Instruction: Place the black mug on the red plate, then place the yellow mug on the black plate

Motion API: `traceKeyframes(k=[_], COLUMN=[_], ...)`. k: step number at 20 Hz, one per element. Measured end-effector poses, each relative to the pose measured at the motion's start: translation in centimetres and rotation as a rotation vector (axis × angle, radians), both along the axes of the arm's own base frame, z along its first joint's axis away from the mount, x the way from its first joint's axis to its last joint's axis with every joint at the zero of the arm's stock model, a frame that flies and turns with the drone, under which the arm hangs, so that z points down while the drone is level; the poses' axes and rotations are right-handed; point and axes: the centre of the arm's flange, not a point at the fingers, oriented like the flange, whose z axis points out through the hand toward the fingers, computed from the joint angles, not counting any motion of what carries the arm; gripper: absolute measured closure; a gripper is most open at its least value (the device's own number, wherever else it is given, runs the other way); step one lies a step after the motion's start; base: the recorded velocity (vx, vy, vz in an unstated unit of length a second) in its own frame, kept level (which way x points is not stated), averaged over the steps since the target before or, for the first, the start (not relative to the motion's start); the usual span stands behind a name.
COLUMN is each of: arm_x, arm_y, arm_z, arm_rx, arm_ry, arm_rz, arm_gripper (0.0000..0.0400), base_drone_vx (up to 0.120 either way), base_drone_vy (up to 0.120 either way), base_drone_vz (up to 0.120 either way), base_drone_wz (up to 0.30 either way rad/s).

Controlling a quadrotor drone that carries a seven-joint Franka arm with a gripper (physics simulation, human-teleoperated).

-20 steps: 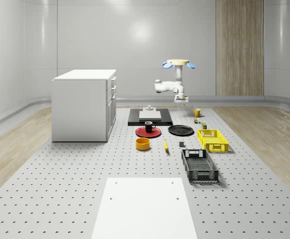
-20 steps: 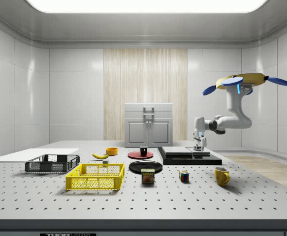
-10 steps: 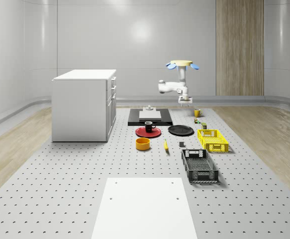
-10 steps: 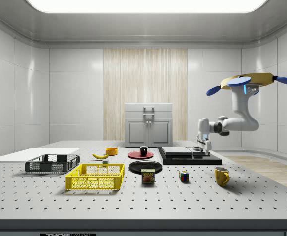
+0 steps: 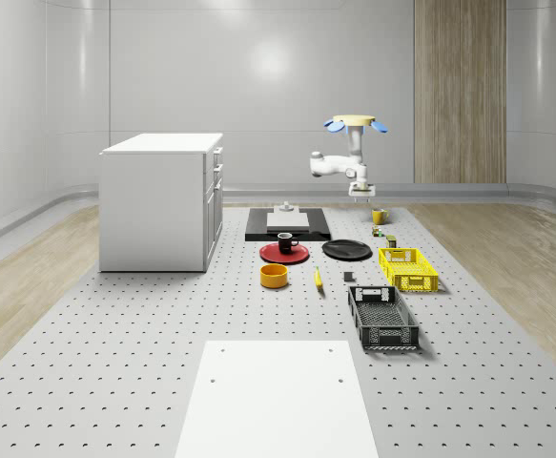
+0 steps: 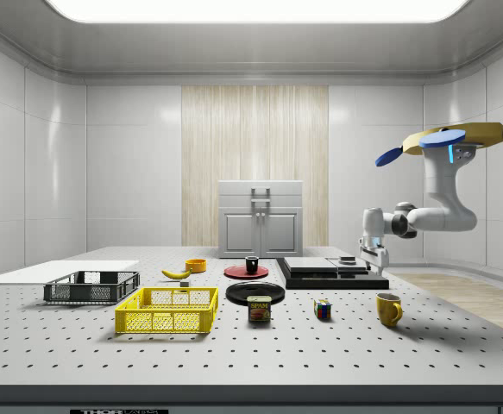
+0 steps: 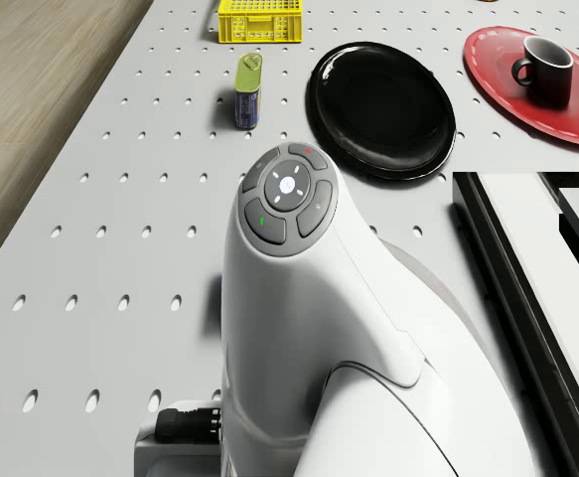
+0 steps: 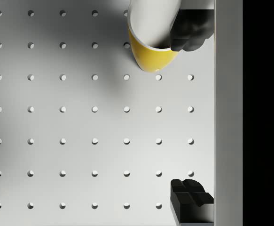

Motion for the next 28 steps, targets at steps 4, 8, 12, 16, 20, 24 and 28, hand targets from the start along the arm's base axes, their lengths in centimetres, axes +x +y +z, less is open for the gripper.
traceKeyframes(k=[4, 8, 12, 16, 20, 24, 28], arm_x=[0.00, 0.00, 0.00, 0.00, 0.00, 0.00, 0.00], arm_y=[0.00, 0.00, 0.00, 0.00, 0.00, 0.00, 0.07], arm_z=[0.00, 0.00, 0.00, 0.00, 0.00, 0.12, 0.99], arm_rx=[0.000, 0.000, 0.000, 0.000, 0.000, 0.000, 0.000], arm_ry=[0.000, 0.000, 0.000, 0.000, 0.000, 0.000, 0.000], arm_rz=[0.000, 0.000, 0.000, 0.000, 0.000, 0.000, 0.000], arm_gripper=[0.0000, 0.0000, 0.0000, 0.0000, 0.0000, 0.0000, 0.0000], base_drone_vx=[0.000, 0.000, 0.000, 0.000, 0.000, 0.000, 0.000], base_drone_vy=[0.120, 0.120, 0.070, 0.000, 0.060, 0.040, 0.000], base_drone_vz=[-0.090, -0.120, -0.110, 0.000, -0.030, 0.000, 0.000], base_drone_wz=[0.000, 0.000, 0.000, 0.000, 0.000, 0.000, 0.000])
